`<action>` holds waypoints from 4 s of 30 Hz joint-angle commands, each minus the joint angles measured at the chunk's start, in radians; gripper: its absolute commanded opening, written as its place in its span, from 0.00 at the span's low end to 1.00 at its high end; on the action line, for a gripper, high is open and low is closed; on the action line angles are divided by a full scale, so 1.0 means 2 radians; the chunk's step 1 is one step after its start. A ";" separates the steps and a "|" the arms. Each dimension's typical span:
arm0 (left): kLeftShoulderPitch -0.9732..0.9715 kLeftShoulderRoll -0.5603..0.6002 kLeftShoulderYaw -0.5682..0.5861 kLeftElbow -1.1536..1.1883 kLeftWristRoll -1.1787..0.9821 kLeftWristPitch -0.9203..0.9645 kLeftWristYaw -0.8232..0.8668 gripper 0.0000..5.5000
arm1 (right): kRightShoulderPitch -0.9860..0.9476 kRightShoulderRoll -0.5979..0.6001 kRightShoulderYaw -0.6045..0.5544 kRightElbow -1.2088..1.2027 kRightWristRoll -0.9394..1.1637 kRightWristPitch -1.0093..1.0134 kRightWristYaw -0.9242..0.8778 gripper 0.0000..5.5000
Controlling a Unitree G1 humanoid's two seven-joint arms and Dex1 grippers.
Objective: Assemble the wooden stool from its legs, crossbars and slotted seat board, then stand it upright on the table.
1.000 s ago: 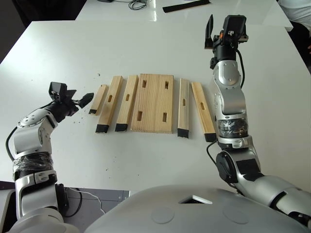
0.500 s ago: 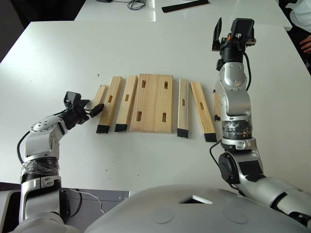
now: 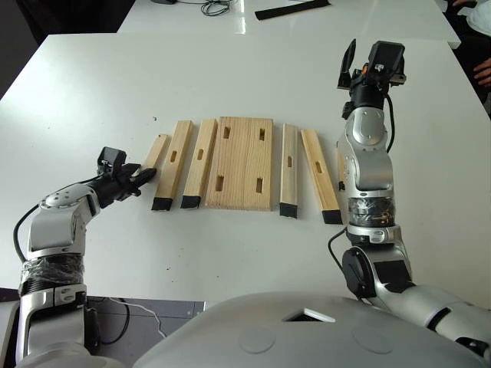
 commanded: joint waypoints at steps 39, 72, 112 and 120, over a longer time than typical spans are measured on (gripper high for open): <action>-0.161 -0.168 0.018 -0.301 -0.347 0.004 -0.034 0.24 | -0.236 -0.228 -0.031 -0.006 0.541 0.389 0.664 0.74; -0.106 -0.102 -0.054 -0.292 -0.308 -0.015 -0.113 0.24 | -0.226 -0.252 0.013 -0.021 0.532 0.391 0.728 0.24; -0.241 -0.354 -0.007 -0.104 -0.026 -0.145 0.494 0.48 | -0.015 -0.342 0.111 0.010 0.240 0.063 0.768 0.24; -0.203 -0.355 -0.033 -0.154 0.068 -0.189 0.530 0.48 | -0.018 -0.374 0.129 0.052 0.213 -0.003 0.850 0.24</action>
